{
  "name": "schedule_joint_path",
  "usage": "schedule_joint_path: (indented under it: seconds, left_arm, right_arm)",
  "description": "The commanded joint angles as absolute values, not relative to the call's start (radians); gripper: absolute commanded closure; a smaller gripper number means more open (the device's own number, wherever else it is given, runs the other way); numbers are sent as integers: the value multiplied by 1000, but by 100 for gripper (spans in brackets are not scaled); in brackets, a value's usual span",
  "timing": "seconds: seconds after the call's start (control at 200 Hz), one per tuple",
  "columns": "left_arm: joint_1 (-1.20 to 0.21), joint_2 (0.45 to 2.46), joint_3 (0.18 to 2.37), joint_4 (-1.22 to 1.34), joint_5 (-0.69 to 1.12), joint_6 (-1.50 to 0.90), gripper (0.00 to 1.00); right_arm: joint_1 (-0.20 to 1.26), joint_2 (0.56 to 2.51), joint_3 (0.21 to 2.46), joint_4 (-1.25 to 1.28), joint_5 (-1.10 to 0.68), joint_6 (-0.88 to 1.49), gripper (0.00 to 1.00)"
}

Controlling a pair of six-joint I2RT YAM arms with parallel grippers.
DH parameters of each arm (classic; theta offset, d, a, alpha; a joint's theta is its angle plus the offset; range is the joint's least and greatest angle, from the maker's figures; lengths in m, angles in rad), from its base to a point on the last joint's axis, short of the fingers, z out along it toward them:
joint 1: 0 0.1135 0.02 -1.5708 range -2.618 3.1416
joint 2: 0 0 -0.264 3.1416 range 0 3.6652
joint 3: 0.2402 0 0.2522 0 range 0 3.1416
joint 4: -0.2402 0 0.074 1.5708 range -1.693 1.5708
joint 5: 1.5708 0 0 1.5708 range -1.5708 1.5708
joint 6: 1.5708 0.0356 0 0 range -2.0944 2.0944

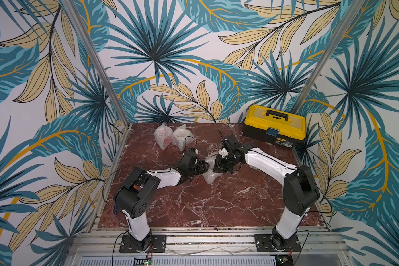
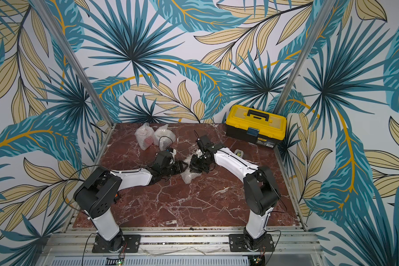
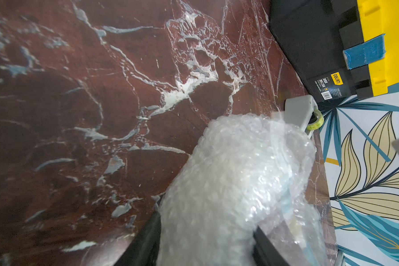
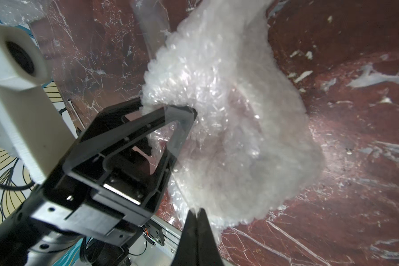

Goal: Wrap mugs in bubble wrap
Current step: Stick the tape on the bubble wrap.

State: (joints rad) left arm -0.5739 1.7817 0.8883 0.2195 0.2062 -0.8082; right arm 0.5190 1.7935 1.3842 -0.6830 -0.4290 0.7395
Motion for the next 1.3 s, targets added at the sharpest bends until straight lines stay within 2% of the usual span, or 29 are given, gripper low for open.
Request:
schedule_joint_path:
  seconds: [0.0, 0.476, 0.716, 0.916, 1.026, 1.292]
  left_arm:
    - [-591, 1847, 865, 47, 208, -789, 46]
    - [-590, 1852, 866, 47, 209, -793, 46]
    - [-591, 1852, 867, 47, 212, -797, 46]
    - [-591, 1850, 868, 47, 211, -795, 46]
    - [-591, 1853, 870, 47, 212, -795, 46]
    - [-591, 1856, 873, 47, 213, -797, 46]
  right_arm:
    - [525, 1781, 1335, -700, -395, 704, 100]
    - [530, 1819, 1199, -622, -316, 640, 100]
    - [530, 1748, 1250, -626, -339, 646, 76]
    - [530, 1697, 1251, -625, -348, 668, 70]
    - [529, 1668, 1234, -607, -347, 683, 60]
    - [528, 1621, 1199, -606, -318, 706, 50]
